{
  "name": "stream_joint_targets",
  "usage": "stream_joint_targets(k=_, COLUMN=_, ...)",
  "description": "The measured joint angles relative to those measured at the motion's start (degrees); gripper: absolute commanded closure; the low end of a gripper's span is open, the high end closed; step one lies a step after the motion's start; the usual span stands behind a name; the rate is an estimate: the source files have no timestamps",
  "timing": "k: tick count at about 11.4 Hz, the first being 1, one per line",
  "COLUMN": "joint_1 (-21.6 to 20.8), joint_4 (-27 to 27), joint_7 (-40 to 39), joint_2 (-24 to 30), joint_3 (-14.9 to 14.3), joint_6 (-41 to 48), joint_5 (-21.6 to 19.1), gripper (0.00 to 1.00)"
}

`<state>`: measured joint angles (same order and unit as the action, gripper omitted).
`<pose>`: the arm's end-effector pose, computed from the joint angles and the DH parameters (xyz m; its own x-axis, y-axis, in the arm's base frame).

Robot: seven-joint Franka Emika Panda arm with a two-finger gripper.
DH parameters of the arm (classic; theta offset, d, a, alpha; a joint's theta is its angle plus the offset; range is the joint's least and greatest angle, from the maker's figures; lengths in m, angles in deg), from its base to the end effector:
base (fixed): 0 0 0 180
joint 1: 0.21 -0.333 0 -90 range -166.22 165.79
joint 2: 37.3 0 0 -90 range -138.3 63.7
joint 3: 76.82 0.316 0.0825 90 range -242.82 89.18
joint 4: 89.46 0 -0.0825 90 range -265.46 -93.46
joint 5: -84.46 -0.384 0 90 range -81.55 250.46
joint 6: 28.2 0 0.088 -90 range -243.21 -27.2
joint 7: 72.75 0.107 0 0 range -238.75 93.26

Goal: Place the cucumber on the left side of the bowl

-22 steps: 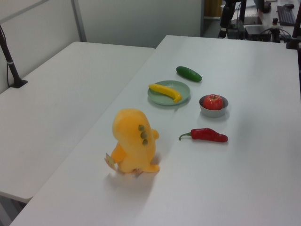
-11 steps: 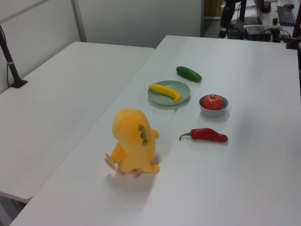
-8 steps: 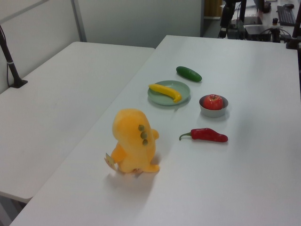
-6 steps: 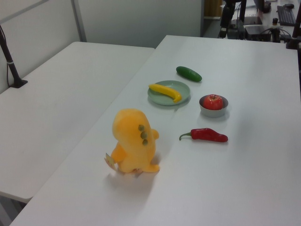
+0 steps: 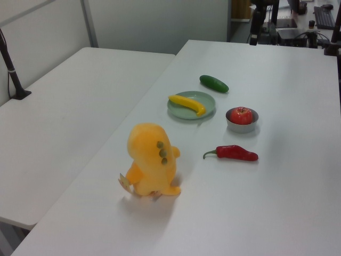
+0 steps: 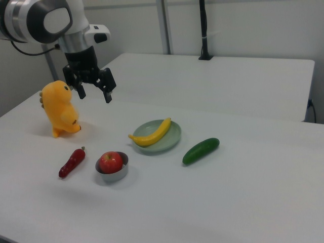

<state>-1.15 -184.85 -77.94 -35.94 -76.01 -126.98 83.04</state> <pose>0.5601 0.0195 0.6069 0.9895 0.1170 0.0846 0.1188 -0.9928 -0.0168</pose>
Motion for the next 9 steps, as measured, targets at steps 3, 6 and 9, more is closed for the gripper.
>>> stream_joint_targets(k=3, joint_1=0.4, joint_4=0.0, joint_7=0.0, joint_2=0.0, joint_3=-0.1, joint_6=3.9, joint_5=0.0, gripper=0.00)
stream_joint_targets(k=6, joint_1=1.9, joint_4=0.0, joint_7=0.0, joint_2=-0.4, joint_3=-0.4, joint_6=4.0, joint_5=0.0, gripper=0.00)
stream_joint_targets(k=9, joint_1=3.7, joint_4=0.0, joint_7=0.0, joint_2=-3.1, joint_3=-0.9, joint_6=0.7, joint_5=0.0, gripper=0.00)
